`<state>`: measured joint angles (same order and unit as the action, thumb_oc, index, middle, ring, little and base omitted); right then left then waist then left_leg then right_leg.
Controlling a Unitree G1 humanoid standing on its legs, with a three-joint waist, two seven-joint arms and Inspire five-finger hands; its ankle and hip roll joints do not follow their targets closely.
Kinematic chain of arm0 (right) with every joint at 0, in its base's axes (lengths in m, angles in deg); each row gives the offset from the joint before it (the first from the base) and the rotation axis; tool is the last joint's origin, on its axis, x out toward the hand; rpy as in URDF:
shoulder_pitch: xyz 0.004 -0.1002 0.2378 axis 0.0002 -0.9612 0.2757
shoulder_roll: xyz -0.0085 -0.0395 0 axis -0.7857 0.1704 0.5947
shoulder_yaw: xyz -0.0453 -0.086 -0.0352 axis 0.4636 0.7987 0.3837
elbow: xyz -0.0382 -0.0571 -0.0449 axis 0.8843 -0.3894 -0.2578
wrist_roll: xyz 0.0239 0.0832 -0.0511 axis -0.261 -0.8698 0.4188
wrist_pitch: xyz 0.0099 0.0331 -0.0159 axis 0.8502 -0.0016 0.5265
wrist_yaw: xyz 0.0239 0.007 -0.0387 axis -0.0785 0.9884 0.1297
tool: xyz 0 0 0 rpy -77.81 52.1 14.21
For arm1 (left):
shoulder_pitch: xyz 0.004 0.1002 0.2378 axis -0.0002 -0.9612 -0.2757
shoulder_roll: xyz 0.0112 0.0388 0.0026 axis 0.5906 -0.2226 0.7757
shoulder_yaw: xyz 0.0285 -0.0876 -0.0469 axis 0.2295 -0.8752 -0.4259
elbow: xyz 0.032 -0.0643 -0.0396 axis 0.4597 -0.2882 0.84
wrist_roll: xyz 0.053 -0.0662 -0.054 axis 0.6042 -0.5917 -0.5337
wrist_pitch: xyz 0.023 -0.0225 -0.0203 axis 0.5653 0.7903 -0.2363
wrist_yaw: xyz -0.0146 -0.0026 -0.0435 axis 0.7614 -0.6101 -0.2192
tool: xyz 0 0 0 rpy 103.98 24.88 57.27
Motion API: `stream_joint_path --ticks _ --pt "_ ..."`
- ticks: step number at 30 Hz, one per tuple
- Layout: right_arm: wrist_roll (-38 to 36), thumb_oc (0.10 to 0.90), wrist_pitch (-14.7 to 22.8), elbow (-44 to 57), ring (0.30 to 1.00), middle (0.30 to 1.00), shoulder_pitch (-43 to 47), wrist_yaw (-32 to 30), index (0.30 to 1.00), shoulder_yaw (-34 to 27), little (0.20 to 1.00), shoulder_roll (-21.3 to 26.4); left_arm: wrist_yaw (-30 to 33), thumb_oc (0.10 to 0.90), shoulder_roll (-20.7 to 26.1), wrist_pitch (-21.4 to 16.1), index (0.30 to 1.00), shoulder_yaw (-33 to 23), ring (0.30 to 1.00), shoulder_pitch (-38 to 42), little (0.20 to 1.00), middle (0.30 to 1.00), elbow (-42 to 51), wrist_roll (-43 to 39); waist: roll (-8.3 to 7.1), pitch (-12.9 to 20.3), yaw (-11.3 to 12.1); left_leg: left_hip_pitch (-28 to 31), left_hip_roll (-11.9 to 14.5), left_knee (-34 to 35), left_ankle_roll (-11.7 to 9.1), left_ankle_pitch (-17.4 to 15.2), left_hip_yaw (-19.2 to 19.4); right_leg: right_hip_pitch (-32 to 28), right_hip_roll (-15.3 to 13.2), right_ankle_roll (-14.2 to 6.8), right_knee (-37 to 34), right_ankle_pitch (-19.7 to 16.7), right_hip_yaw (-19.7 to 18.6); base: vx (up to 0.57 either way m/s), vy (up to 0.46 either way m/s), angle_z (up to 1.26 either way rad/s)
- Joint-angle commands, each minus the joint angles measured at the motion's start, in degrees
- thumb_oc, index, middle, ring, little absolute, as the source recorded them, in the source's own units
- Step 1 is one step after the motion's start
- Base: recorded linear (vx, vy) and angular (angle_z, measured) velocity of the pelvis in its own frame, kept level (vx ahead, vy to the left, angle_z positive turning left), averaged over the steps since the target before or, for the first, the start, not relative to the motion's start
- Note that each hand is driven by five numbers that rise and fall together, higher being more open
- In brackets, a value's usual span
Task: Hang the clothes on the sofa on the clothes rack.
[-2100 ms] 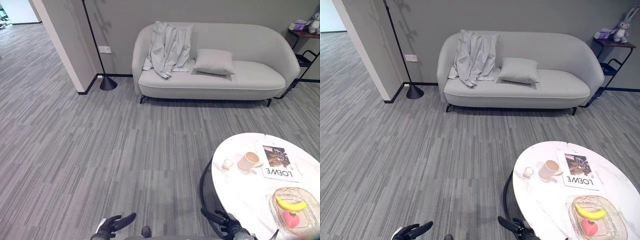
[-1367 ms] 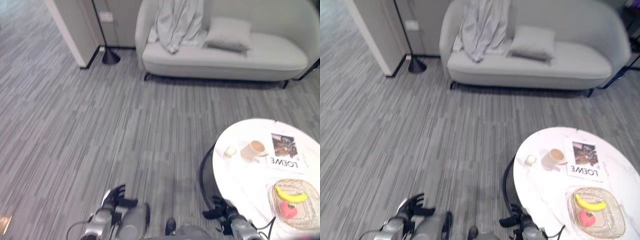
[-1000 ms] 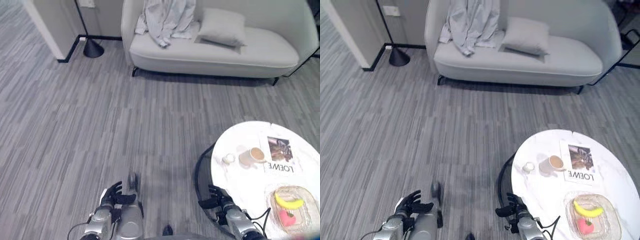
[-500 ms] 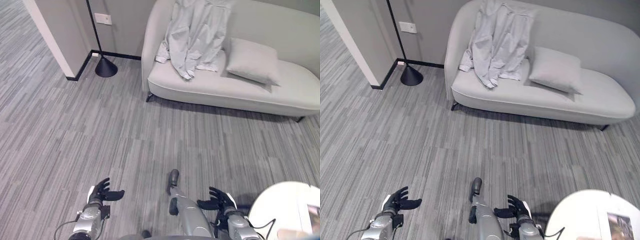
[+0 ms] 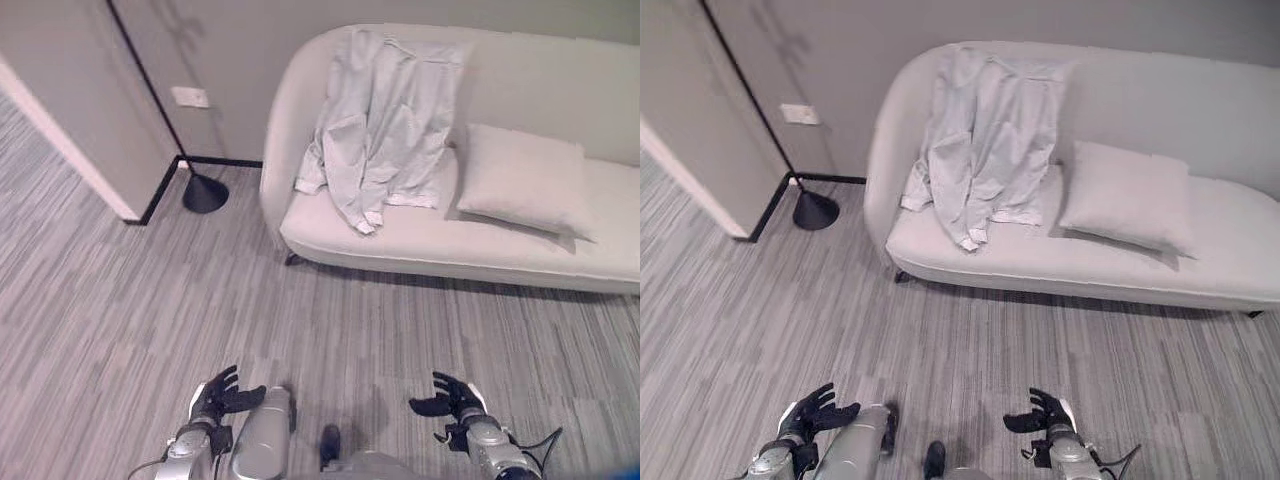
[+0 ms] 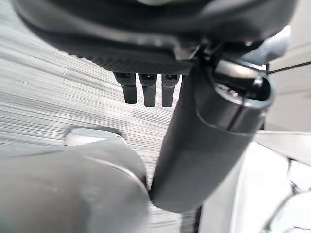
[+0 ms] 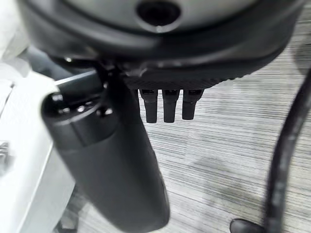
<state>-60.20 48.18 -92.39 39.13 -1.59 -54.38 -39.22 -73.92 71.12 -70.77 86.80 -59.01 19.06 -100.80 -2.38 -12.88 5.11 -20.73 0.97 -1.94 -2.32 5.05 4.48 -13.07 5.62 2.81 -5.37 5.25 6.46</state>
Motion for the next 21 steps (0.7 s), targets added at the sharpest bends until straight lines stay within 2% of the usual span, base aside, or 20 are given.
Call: stream_joint_path --ticks 1,2,3,4,5,6,8,9,10,11,12,13,14,15,17,18,19,21 --pt "0.2 0.800 3.2 5.9 0.900 0.900 -0.5 -1.5 0.900 -3.2 0.900 3.9 0.8 0.800 -0.4 -2.8 0.900 -2.0 0.900 1.0 0.900 0.900 3.0 -2.7 -0.22 1.1 1.4 4.0 3.1 6.9 -2.3 1.7 8.3 -1.8 -4.7 -6.3 0.4 1.0 3.3 0.65 0.095 -0.20" --pt "0.7 0.800 3.1 6.9 0.900 0.900 -0.8 -1.0 0.900 -2.8 0.900 3.7 0.8 0.800 -0.4 -3.0 0.900 -2.7 0.900 0.3 0.900 0.900 3.0 -3.2 0.17 1.6 2.1 5.3 3.7 6.9 -1.8 3.1 9.5 -2.5 -3.8 -6.0 0.4 1.2 1.8 0.65 0.160 -0.40" --pt "2.0 0.800 3.0 8.1 0.900 0.900 -1.4 -0.5 0.900 -2.2 0.900 3.1 1.0 0.800 -0.5 -3.0 0.900 -3.9 0.900 -1.1 0.900 0.900 2.5 -3.6 0.18 3.5 2.8 6.5 3.3 6.9 -2.0 6.2 7.3 -4.3 -4.0 -5.7 0.4 2.4 -0.6 1.03 0.297 -0.84" --pt "4.4 0.800 2.8 6.0 0.900 0.900 -1.8 0.0 0.900 -1.5 0.900 1.6 1.3 0.800 0.1 -2.7 0.900 -5.2 0.900 -1.7 0.900 0.900 0.6 -3.4 -2.57 6.0 4.5 9.5 1.8 6.9 -0.9 6.7 8.5 -5.7 -8.5 -9.0 4.3 -1.1 -0.5 0.87 0.269 -0.95" --pt "4.4 0.800 2.8 6.0 0.900 0.900 -1.7 0.0 0.900 -1.5 0.900 1.6 1.3 0.800 0.1 -2.7 0.900 -5.2 0.900 -1.7 0.900 0.900 0.6 -3.4 -2.48 6.1 4.6 9.3 2.0 6.9 -0.9 6.7 8.5 -5.5 -8.4 -8.9 4.3 -1.2 -0.7 0.79 0.286 -0.97" --pt "5.6 0.800 2.1 5.7 0.900 0.900 -1.8 0.4 0.900 -1.0 0.900 1.2 1.4 0.800 0.4 -2.2 0.900 -5.3 0.900 -1.7 0.900 0.900 0.1 -3.5 -3.03 5.6 4.3 12.9 0.7 6.9 1.0 4.7 9.3 -1.1 -12.1 -12.3 17.3 -7.5 0.4 0.34 0.185 -1.32" --pt "5.5 0.800 2.1 6.0 0.900 0.900 -1.8 0.6 0.900 -1.2 0.900 1.1 1.6 0.800 0.7 -2.2 0.900 -4.9 0.900 -0.9 0.900 0.900 -0.9 -3.2 -2.71 4.3 2.5 16.1 -0.2 6.9 2.7 1.8 9.4 6.7 -14.7 -14.3 31.6 -16.5 0.4 0.33 0.235 -0.76" --pt "5.8 0.800 1.9 6.4 0.900 0.900 -1.8 0.3 0.900 -1.3 0.900 1.1 1.7 0.800 1.5 -2.2 0.900 -4.3 0.900 -0.4 0.900 0.900 -0.7 -2.7 -2.40 3.6 1.6 17.8 -0.3 6.9 3.3 0.2 9.5 9.5 -16.2 -13.8 36.3 -18.0 1.3 0.14 0.144 0.18" --pt "5.8 0.800 1.9 6.4 0.900 0.900 -1.8 0.3 0.900 -1.3 0.900 1.1 1.7 0.800 1.5 -2.2 0.900 -4.3 0.900 -0.4 0.900 0.900 -0.8 -2.7 -2.29 3.7 1.7 17.6 -0.2 6.9 3.3 0.2 9.5 9.7 -16.0 -13.7 36.3 -18.1 1.3 0.20 0.175 0.34" --pt "5.6 0.800 1.7 6.5 0.900 0.900 -2.2 -0.2 0.900 -1.8 0.900 0.7 2.2 0.800 2.4 -2.2 0.900 -4.2 0.900 0.3 0.900 0.900 0.9 -2.4 -1.07 2.5 0.6 20.3 0.3 6.9 3.8 -2.2 9.2 16.0 -20.9 -12.0 41.6 -15.7 4.5 0.24 0.121 0.52" --pt "5.3 0.800 1.6 6.8 0.900 0.900 -2.5 -0.2 0.900 -2.2 0.900 0.6 2.4 0.800 2.7 -2.4 0.900 -4.4 0.900 0.7 0.900 0.900 1.6 -2.4 -0.84 2.1 0.1 21.1 0.4 6.9 3.7 -3.1 9.0 16.6 -23.3 -11.3 38.2 -14.2 7.1 0.24 0.122 0.52" --pt "5.3 0.800 1.6 6.8 0.900 0.900 -2.5 -0.2 0.900 -2.2 0.900 0.6 2.4 0.800 2.7 -2.4 0.900 -4.4 0.900 0.7 0.900 0.900 1.6 -2.4 -0.83 2.1 0.1 21.2 0.4 6.9 3.7 -3.1 9.0 16.6 -23.3 -11.3 38.2 -14.2 7.1 0.29 -0.037 0.56" --pt "4.9 0.800 1.5 7.4 0.900 0.900 -2.9 -0.4 0.900 -3.0 0.900 1.0 2.5 0.800 3.1 -2.7 0.900 -3.9 0.900 1.2 0.900 0.900 3.5 -2.1 -0.45 1.7 -0.8 22.2 0.2 6.9 3.1 -4.2 8.1 17.0 -23.2 -10.7 27.6 -11.9 9.8 0.27 -0.115 0.45" --pt "4.8 0.800 1.4 7.4 0.900 0.900 -2.9 -0.7 0.900 -3.3 0.900 1.3 2.5 0.800 3.5 -2.8 0.900 -3.5 0.900 1.9 0.900 0.900 3.7 -2.0 -0.57 1.2 -1.3 22.5 0.1 6.9 2.6 -4.5 7.2 17.3 -21.4 -10.8 20.7 -11.1 9.3 0.36 -0.187 0.50" --pt "4.2 0.800 1.2 7.2 0.900 0.900 -3.7 -1.4 0.900 -4.7 0.900 1.4 2.8 0.800 3.9 -3.1 0.900 -3.1 0.900 3.1 0.900 0.900 5.1 -0.9 -1.29 1.1 -2.8 23.2 -0.6 6.9 1.9 -6.0 4.9 17.8 -17.7 -11.8 6.7 -11.8 3.9 0.26 -0.182 0.63" --pt "4.6 0.800 1.0 7.5 0.900 0.900 -4.9 -1.2 0.900 -4.9 0.900 1.4 2.6 0.800 4.2 -2.8 0.900 -2.6 0.900 3.2 0.900 0.900 5.6 0.5 -1.81 1.4 -3.2 23.5 -1.4 6.9 1.8 -6.5 3.8 16.5 -17.0 -12.1 3.1 -11.6 1.3 0.25 -0.130 0.85" --pt "4.5 0.800 1.0 7.2 0.900 0.900 -5.0 -1.4 0.900 -5.1 0.900 1.6 2.6 0.800 3.9 -3.4 0.900 -2.6 0.900 3.3 0.900 0.900 7.2 0.2 -2.23 1.7 -3.1 23.8 -1.8 6.9 1.8 -6.7 3.4 15.7 -16.9 -12.8 1.8 -12.6 0.5 0.21 -0.114 0.81" --pt "5.0 0.800 0.9 8.0 0.900 0.900 -6.0 -1.2 0.900 -5.4 0.900 1.8 2.7 0.800 3.7 -3.4 0.900 -2.4 0.900 3.1 0.900 0.900 9.3 0.7 -2.51 2.0 -2.9 24.1 -1.4 6.9 1.5 -6.7 2.9 14.4 -16.7 -12.7 0.4 -13.7 1.2 0.17 -0.147 0.70"
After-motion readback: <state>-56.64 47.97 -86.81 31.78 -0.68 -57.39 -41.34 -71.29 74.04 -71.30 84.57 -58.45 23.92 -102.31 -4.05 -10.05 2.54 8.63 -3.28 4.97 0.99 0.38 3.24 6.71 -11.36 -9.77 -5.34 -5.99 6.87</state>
